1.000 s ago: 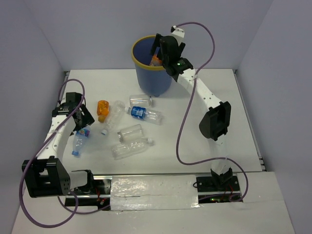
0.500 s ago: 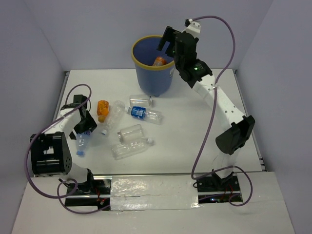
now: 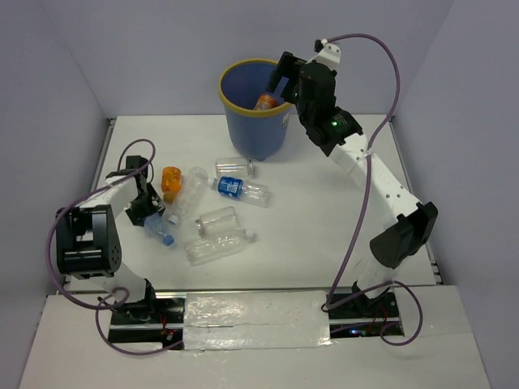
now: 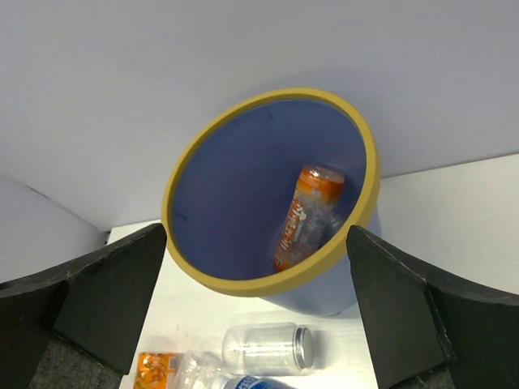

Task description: Put the plastic bottles in the bin

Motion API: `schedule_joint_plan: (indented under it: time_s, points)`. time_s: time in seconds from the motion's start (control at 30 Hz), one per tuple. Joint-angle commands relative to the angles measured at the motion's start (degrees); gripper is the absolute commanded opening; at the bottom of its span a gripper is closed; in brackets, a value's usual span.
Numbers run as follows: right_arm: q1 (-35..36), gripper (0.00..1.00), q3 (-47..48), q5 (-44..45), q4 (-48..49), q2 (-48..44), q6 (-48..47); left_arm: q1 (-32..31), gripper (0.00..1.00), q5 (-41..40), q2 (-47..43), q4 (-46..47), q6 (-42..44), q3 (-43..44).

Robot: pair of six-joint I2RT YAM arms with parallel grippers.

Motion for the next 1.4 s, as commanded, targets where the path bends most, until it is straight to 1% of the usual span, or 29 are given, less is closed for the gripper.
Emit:
schedule_joint_plan:
  time_s: [0.0, 0.03, 0.1, 0.13, 0.17, 0.2, 0.23, 0.27, 0.33, 0.37, 0.4, 0.43, 0.47, 0.5, 0.53, 0.57, 0.6, 0.63, 0.7, 0.77, 0.87, 0.97, 1.13, 1.23, 1.3, 1.33, 1.37]
  points:
    - [0.5, 1.00, -1.2, 0.9, 2.0, -5.1, -0.4, 0.0, 0.63, 2.3, -4.0, -0.9, 0.7, 3.2]
    - [0.5, 1.00, -1.5, 0.7, 1.7, -5.5, -0.3, -0.1, 0.61, 2.7, -6.2, -1.6, 0.8, 4.4]
    - [0.4, 1.00, -2.7, -0.3, 1.4, -7.4, 0.3, -0.6, 0.60, 3.2, -9.3, -3.9, 1.1, 8.9]
    - [0.5, 1.00, -4.5, -0.7, 1.2, -8.6, 0.4, -1.1, 0.60, 3.5, -12.8, -4.2, 1.3, 10.8]
    - [0.4, 1.00, -5.9, -1.4, 1.4, -11.3, 0.7, -2.0, 0.60, 4.4, -14.3, -3.9, 1.6, 14.7]
    - [0.5, 1.00, -7.4, -1.5, 1.7, -12.8, 0.6, -2.5, 0.60, 5.0, -15.8, -3.5, 2.1, 16.8]
    - [0.4, 1.00, -10.8, -1.7, 2.3, -14.5, 0.5, -2.8, 0.60, 5.8, -17.6, -3.2, 2.2, 19.4]
    - [0.5, 1.00, -12.5, -2.1, 2.4, -16.2, 0.3, -3.4, 0.60, 6.9, -17.9, -2.7, 2.3, 24.7]
    - [0.5, 1.00, -16.7, -1.8, 1.0, -20.8, -0.2, -4.3, 0.60, 9.2, -17.2, -1.0, 2.4, 30.4]
    - [0.5, 1.00, -18.2, -1.5, 0.1, -22.4, 0.1, -5.1, 0.60, 9.7, -16.5, -0.2, 2.6, 36.0]
    - [0.5, 1.00, -19.9, -1.0, -0.7, -24.2, 0.3, -5.6, 0.60, 10.1, -15.5, 1.8, 2.8, 38.6]
    - [0.5, 1.00, -24.6, -0.4, -1.2, -28.4, 0.8, -7.0, 0.60, 10.5, -13.1, 2.8, 3.1, 43.9]
    - [0.5, 1.00, -27.2, -0.2, -1.3, -30.7, 1.1, -7.8, 0.60, 10.5, -11.8, 3.6, 3.2, 46.6]
    - [0.5, 1.00, -29.4, 0.0, -1.9, -32.9, 1.4, -8.0, 0.60, 10.8, -8.7, 4.8, 2.6, 49.3]
    - [0.4, 1.00, -33.4, 0.8, -2.7, -37.0, 2.0, -8.3, 0.60, 11.9, -7.0, 5.4, 2.5, 54.4]
    - [0.5, 1.00, -35.1, 1.6, -3.8, -38.7, 2.1, -8.8, 0.60, 12.1, -5.5, 5.8, 2.4, 57.1]
    - [0.4, 1.00, -36.3, 2.9, -7.5, -40.2, 2.4, -9.0, 0.60, 12.2, -3.1, 6.5, 1.7, 59.0]
    - [0.4, 1.00, -38.4, 6.0, -9.6, -43.0, 2.7, -9.3, 0.61, 13.1, -2.2, 9.9, 1.1, 61.3]
    - [0.2, 1.00, -40.8, 8.1, -14.3, -45.9, 2.7, -9.8, 0.61, 15.0, 0.6, 14.0, -1.3, 62.8]
    - [0.1, 1.00, -44.1, 8.7, -17.0, -50.0, 3.2, -11.4, 0.61, 16.2, 3.1, 18.8, -2.9, 65.7]
    - [0.1, 1.00, -47.6, 7.7, -21.6, -54.3, 6.0, -15.0, 0.64, 14.6, 8.2, 24.3, -4.5, 69.7]
    - [0.1, 1.00, -51.4, 5.9, -25.6, -58.0, 8.7, -18.3, 0.66, 13.7, 13.3, 29.2, -3.9, 73.4]
    - [0.1, 1.00, -55.2, 4.8, -32.0, -61.9, 11.2, -21.7, 0.67, 13.0, 24.5, 31.3, -3.2, 83.3]
    - [0.1, 1.00, -56.0, 4.1, -33.5, -63.7, 12.4, -22.2, 0.68, 13.2, 28.8, 34.2, -5.0, 83.8]
    - [0.1, 1.00, -56.2, 3.8, -33.7, -64.1, 12.6, -22.5, 0.68, 13.8, 32.3, 35.3, -8.1, 84.6]
    - [0.1, 1.00, -56.1, 3.6, -33.8, -64.0, 12.6, -22.6, 0.70, 13.7, 33.9, 36.8, -8.6, 85.5]
    - [0.0, 1.00, -55.5, 3.6, -34.0, -63.9, 12.5, -22.8, 0.75, 13.8, 37.1, 36.8, -9.1, 86.7]
